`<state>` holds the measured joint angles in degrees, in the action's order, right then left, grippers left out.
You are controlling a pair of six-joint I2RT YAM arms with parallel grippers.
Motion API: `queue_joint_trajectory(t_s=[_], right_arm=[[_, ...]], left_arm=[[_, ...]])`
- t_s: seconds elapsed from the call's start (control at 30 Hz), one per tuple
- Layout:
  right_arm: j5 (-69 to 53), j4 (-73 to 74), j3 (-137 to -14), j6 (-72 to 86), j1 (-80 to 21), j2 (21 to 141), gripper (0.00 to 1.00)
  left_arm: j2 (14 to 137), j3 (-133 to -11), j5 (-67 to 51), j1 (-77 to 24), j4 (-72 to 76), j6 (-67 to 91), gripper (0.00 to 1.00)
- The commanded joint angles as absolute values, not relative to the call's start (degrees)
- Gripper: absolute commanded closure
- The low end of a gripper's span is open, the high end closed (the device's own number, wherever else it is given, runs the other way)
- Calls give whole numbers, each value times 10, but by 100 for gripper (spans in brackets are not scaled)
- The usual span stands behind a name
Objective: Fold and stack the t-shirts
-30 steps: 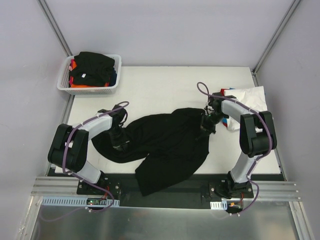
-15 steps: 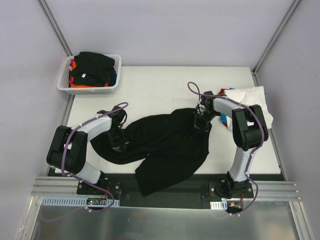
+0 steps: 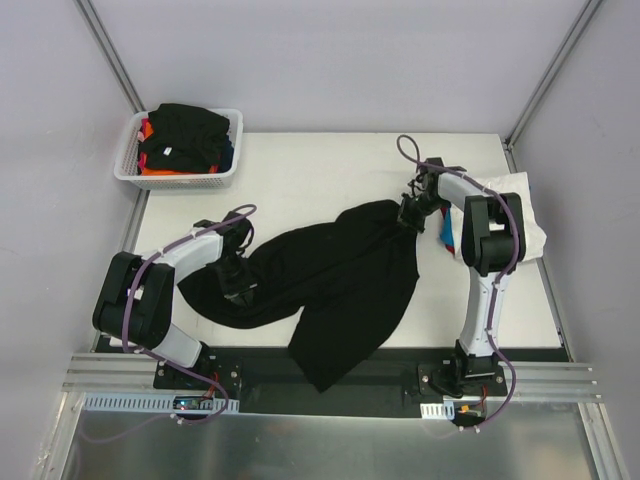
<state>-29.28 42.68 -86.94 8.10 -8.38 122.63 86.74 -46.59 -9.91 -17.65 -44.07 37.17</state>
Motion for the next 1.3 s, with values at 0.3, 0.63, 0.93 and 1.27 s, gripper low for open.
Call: queue_joint_trajectory(t_s=[0.3,0.63,0.93,1.27], right_arm=[[-290,453,-1056,103,-46,1318,99],[-382,425,-1006,91,-39,1234,99],[-385,410,-873,88,-56,1144,99],[-374,425,-828,68,-65,1089,99]], left_arm=[[899,-525,-51,-175,-483,357,100],[850,-695,11,-156,-521,373,66],[927,-833,72,-155,-585,380,13],[920,-657,32,-156,-519,403,42]])
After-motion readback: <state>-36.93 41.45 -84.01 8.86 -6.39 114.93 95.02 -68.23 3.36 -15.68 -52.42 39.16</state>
